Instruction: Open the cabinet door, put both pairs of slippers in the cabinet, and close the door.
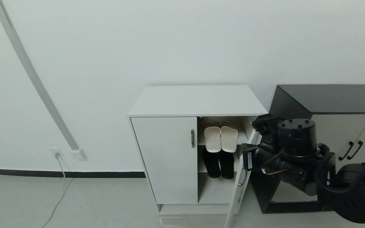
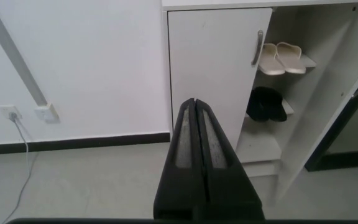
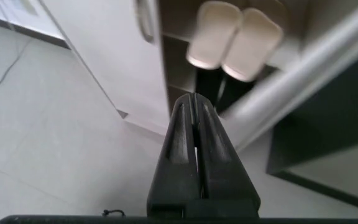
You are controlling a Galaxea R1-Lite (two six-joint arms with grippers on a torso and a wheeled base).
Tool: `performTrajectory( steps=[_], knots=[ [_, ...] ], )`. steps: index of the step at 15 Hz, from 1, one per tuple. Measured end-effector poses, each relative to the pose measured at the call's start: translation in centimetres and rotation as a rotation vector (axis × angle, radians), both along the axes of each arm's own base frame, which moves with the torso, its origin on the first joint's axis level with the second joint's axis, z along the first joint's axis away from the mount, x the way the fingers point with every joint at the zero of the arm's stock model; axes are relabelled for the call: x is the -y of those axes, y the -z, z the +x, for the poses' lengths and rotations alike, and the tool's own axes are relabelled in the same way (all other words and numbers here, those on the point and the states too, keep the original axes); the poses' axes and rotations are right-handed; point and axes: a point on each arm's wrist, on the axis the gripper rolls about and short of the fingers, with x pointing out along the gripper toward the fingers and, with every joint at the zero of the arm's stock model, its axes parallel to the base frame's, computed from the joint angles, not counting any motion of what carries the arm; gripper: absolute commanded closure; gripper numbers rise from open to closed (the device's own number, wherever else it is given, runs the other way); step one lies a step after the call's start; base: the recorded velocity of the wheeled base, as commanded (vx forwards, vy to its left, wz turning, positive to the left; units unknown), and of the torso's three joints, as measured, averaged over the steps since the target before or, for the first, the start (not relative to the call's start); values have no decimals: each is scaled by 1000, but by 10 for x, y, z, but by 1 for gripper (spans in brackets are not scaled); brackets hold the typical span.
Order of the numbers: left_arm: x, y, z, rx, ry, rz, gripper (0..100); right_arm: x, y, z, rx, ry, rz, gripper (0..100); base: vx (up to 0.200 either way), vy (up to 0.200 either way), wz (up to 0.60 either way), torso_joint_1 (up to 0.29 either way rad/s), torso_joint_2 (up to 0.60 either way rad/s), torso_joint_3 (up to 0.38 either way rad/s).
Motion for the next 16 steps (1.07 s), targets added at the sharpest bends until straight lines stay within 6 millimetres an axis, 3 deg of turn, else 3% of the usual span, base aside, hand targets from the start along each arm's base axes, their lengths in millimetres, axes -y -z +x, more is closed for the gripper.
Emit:
performTrajectory(
  steps=[3,8,16],
  knots=[
    [0,0,0,0,1,0,100,18,0,-21,-16,3,-17,100,200,0,0,-4,2,6],
    [0,0,0,0,1,0,100,47,14,-54,-72,10,-60,100,0,0,0,0,0,0],
    [0,0,0,0,-1,-3,100,32,28,-37,-118,-23,-62,100,0,0,0,0,0,0]
  ],
)
